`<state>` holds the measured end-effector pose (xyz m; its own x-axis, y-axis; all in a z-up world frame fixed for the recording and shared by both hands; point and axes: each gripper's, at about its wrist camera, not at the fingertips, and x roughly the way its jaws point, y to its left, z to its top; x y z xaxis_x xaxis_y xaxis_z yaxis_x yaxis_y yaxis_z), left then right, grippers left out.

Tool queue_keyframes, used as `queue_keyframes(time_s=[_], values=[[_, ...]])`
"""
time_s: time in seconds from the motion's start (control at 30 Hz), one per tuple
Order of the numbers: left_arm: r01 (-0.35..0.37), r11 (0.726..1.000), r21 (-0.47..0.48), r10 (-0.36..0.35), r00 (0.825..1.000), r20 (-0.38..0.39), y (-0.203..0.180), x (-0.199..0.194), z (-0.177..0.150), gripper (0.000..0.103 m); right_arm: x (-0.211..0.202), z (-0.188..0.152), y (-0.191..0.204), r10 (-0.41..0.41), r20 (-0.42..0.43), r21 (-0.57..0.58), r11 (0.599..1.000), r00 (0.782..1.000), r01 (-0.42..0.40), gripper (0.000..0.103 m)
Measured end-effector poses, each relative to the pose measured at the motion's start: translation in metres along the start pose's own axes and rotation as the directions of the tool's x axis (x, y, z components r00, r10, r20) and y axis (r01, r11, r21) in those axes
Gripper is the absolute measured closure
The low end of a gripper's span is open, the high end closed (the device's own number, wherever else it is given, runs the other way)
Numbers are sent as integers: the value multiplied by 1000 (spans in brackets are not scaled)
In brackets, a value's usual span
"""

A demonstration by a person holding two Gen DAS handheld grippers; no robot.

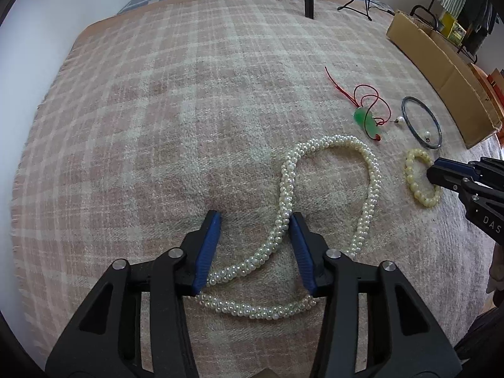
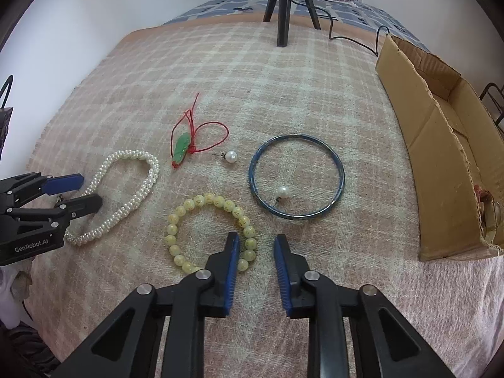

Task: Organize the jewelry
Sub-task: 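Close left gripper on the twisted pearl necklace while right gripper grasps the yellow bead bracelet, then lift and carry the necklace and bracelet in both grippers over the box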

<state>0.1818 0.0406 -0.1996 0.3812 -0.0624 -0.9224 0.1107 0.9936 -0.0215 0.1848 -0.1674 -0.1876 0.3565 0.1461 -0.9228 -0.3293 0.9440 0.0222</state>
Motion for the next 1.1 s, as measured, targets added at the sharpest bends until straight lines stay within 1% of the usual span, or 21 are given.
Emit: queue_keyframes(time_s=[0.03, 0.07, 0.1, 0.13, 0.27, 0.37, 0.5, 0.57, 0.83, 1.1], values=[[-3, 1000, -6, 3, 1000, 4, 1, 0, 1, 71, 0, 0, 1, -1, 1, -6, 1000, 1000, 1, 90], [0, 1000, -9, 0, 1000, 7, 2, 0, 3, 85, 0, 0, 2, 1, 2, -8, 1000, 1000, -1, 95], [-1, 1000, -13, 1, 1000, 10, 3, -1, 5, 93, -1, -1, 3, 3, 3, -10, 1000, 1000, -3, 96], [0, 1000, -15, 0, 1000, 11, 4, 0, 7, 96, -1, -1, 4, 0, 6, -15, 1000, 1000, 0, 97], [32, 997, -65, -31, 999, 18, 13, -2, 7, 97, -5, -1, 4, 7, 18, -14, 1000, 1000, -7, 98], [42, 996, -79, -39, 998, 49, 15, -12, 7, 97, -12, 0, 5, 14, 38, -14, 1000, 999, -14, 98], [87, 989, -119, -76, 993, 93, 18, -31, 9, 97, -25, 1, 8, 18, 72, -24, 1000, 997, -16, 98], [107, 987, -121, -92, 989, 119, 17, -43, 11, 97, -31, 0, 11, 14, 91, -36, 999, 996, -11, 98], [220, 967, -131, -187, 956, 227, 9, -92, 23, 97, -58, -2, 17, 5, 160, -75, 997, 987, 7, 98], [286, 951, -120, -239, 922, 304, 2, -127, 36, 97, -95, -2, 7, -11, 249, -71, 997, 968, 30, 98]])
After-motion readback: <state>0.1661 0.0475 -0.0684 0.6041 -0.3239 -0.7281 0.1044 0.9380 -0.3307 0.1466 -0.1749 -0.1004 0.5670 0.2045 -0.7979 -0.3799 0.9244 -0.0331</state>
